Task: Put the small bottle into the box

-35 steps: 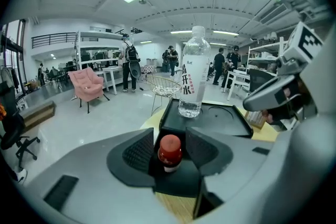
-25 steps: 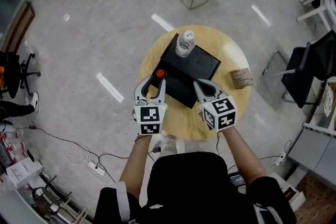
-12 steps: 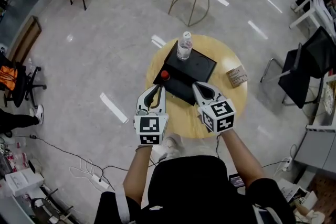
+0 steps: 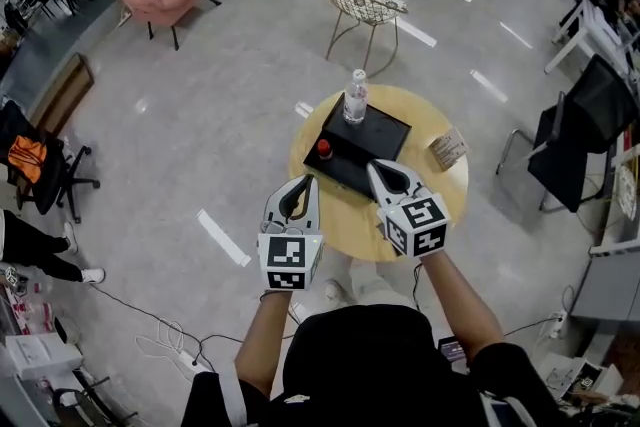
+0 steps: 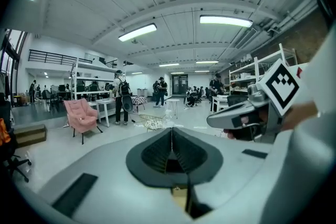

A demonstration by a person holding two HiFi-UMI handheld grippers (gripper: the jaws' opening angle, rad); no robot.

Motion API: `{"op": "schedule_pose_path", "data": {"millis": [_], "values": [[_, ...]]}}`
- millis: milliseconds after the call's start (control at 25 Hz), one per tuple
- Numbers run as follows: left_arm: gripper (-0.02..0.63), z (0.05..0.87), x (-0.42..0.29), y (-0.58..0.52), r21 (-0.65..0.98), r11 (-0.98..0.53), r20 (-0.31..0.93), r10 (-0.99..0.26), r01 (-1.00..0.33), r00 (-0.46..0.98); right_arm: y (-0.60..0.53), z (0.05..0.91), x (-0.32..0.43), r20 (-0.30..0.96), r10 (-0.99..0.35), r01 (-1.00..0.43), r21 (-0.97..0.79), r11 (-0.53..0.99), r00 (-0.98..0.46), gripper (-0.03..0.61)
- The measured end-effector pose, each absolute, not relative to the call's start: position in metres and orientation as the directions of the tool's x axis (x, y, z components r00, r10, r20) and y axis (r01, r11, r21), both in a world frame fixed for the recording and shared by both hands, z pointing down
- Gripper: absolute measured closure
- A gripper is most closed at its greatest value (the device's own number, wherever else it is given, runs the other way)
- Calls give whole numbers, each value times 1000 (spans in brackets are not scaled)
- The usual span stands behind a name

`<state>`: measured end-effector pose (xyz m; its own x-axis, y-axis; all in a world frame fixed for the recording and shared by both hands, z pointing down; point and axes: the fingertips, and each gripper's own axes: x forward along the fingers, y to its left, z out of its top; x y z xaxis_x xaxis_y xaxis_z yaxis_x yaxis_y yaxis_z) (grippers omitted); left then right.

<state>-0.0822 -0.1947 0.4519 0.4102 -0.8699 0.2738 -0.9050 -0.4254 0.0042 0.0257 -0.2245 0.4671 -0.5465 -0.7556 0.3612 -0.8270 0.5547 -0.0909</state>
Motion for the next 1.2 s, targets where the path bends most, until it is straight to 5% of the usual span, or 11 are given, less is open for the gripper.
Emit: {"op": "schedule_pose_path", "data": {"millis": [1200], "values": [[601, 351, -95, -75, -20, -479, 60, -877, -878, 477, -116, 370, 13, 171, -838, -846, 38, 532, -519, 578]]}}
